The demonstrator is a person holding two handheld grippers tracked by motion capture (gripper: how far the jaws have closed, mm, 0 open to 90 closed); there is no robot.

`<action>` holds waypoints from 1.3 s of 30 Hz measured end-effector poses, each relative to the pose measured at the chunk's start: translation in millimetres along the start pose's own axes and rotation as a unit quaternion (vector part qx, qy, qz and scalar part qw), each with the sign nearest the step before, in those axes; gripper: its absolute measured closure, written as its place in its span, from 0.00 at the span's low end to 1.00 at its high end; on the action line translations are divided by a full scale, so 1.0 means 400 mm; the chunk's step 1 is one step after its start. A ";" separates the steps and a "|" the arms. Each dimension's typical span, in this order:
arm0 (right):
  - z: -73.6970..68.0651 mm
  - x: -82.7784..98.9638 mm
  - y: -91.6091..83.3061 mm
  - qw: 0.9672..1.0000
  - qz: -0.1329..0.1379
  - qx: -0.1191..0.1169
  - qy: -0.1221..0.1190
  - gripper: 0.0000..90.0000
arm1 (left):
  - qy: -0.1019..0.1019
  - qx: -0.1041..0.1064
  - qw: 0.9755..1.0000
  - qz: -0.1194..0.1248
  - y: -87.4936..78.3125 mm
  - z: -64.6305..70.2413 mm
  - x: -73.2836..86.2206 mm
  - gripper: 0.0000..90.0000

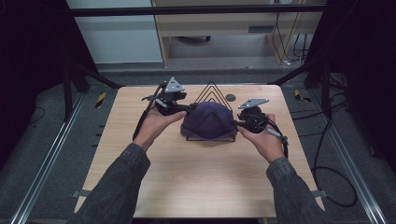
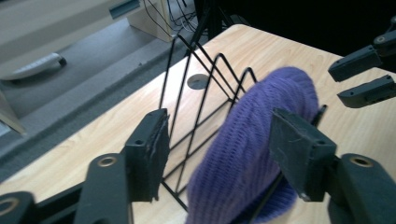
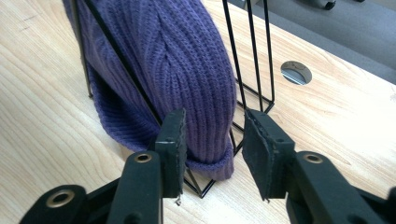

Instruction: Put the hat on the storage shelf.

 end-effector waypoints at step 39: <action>-0.035 -0.042 -0.077 0.998 0.059 0.009 0.023 0.18 | -0.042 -0.001 0.999 -0.011 -0.045 0.049 0.027 0.10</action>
Point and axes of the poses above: each handheld gripper's, and its own axes: y roughly forward along the jaws, x roughly out of its underside, z roughly to its right, the point moved 9 cm from there along y, roughly forward along the jaws, and after that the axes turned 9 degrees about y, right-handed, at the moved point
